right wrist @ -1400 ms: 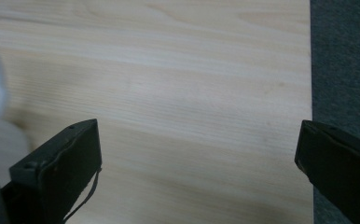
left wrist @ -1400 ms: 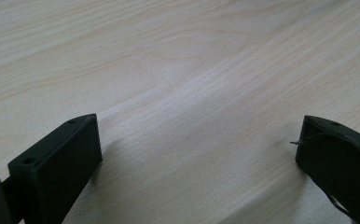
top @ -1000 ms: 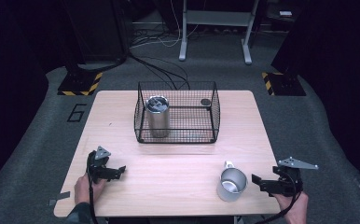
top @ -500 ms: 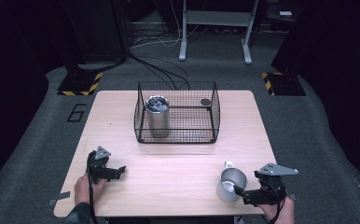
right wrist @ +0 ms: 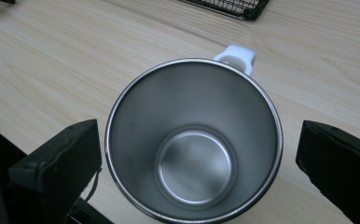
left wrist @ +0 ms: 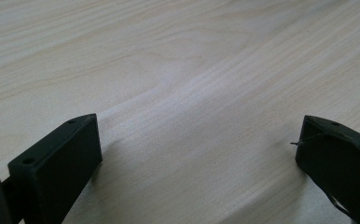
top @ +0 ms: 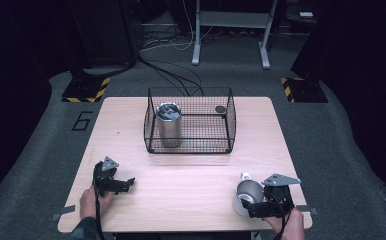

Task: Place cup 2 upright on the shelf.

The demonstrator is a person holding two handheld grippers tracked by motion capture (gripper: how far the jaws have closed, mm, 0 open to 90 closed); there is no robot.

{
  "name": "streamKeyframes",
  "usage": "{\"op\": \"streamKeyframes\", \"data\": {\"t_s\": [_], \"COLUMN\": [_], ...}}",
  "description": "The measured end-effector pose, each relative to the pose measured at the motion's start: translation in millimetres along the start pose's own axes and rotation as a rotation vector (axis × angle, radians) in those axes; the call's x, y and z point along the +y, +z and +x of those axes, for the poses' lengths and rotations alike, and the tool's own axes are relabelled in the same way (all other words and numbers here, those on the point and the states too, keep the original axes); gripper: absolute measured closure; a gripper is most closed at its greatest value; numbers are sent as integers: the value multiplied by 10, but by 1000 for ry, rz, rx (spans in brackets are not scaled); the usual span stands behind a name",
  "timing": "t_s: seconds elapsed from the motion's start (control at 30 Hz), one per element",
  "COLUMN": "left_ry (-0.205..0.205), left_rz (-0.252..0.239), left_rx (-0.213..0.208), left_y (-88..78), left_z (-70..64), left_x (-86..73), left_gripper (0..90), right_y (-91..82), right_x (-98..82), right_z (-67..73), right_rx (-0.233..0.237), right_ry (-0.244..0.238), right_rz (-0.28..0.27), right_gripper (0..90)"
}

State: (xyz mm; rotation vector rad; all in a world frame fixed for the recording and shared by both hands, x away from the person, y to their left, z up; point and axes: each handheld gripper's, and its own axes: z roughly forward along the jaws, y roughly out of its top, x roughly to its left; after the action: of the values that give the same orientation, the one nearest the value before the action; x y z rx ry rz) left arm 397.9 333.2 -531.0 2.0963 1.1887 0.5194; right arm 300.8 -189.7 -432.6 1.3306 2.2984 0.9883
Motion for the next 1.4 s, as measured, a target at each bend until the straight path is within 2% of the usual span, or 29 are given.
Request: {"op": "streamKeyframes", "data": {"t_s": [0.17,0.2,0.23,0.5,0.8,0.9,1.3,1.37,1.4], "left_ry": [0,0,0,0,0,-1,1,0,-1], "left_rz": [0,0,0,0,-2,0,0,0,-1], "left_rx": [0,-1,0,0,3,0,0,0,0], "left_y": [0,0,0,0,2,0,0,0,0], "left_z": [0,1,0,0,-2,-1,0,0,0], "left_x": [0,0,0,0,-1,0,0,0,0], "left_gripper": [0,0,0,0,0,0,0,0,0], "right_y": [91,110,121,205,209,211,162,147,141], "right_x": [16,19,20,27,12,4,41,58,69], "right_z": [59,58,80,91,104,91,81,89,76], "right_rx": [-27,-27,-26,-47,-53,-55,-63,-66,-67], "right_ry": [5,-7,16,-12,9,-10,-25,-14,-26], "right_rz": [25,23,33,42,32,20,10,12,1], "right_gripper": [8,11,16,42,50,52,54,54,54]}}
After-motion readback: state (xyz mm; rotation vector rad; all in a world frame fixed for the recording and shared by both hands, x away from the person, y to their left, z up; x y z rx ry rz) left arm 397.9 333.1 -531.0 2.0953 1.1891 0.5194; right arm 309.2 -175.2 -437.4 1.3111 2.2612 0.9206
